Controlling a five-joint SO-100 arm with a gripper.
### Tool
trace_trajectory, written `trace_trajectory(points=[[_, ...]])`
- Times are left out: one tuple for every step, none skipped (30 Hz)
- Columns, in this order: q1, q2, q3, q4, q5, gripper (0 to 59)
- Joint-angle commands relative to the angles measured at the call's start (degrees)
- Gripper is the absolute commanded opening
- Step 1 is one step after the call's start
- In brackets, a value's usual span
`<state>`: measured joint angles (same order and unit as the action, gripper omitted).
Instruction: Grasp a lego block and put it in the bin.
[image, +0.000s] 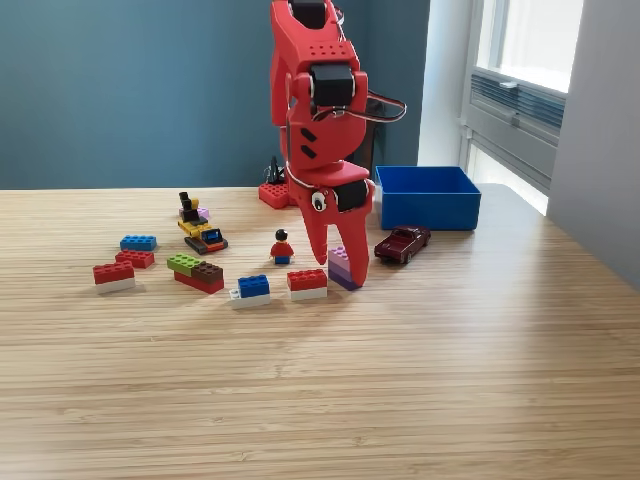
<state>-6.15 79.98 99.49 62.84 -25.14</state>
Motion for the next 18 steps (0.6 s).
trace_trajectory(points=[[0.00, 1.05, -0.18, -1.41, 0.44, 18.7], [0.00, 1.05, -0.26, -1.67, 0.79, 12.7], [0.00, 1.05, -0.35, -1.67, 1.23, 7.8], [0.00, 1.05, -0.62, -1.76, 1.67, 4.1], [0.00, 1.05, -0.97, -2.02, 2.46, 0.8], [0.00, 1.05, -1.41, -2.11, 3.25, 0.0], [0.00, 1.05, -2.02, -2.20, 4.13, 0.0], [0.00, 1.05, -2.81, -2.20, 5.10, 0.0], [0.00, 1.14, -3.60, -2.11, 6.24, 0.0], [0.00, 1.14, -4.39, -2.02, 7.38, 0.0], [0.00, 1.14, -5.27, -1.93, 8.53, 0.0], [0.00, 1.23, -6.06, -1.76, 9.76, 0.0], [0.00, 1.58, -6.77, -1.41, 10.90, 0.0], [0.00, 1.67, -7.56, -0.70, 12.04, 0.0], [0.00, 1.85, -8.35, 0.18, 13.18, 0.0], [-0.18, 1.93, -9.23, 1.41, 14.33, 0.0], [-0.35, 2.11, -10.11, 2.64, 15.47, 0.0], [-0.53, 2.11, -10.72, 3.87, 16.44, 0.0]])
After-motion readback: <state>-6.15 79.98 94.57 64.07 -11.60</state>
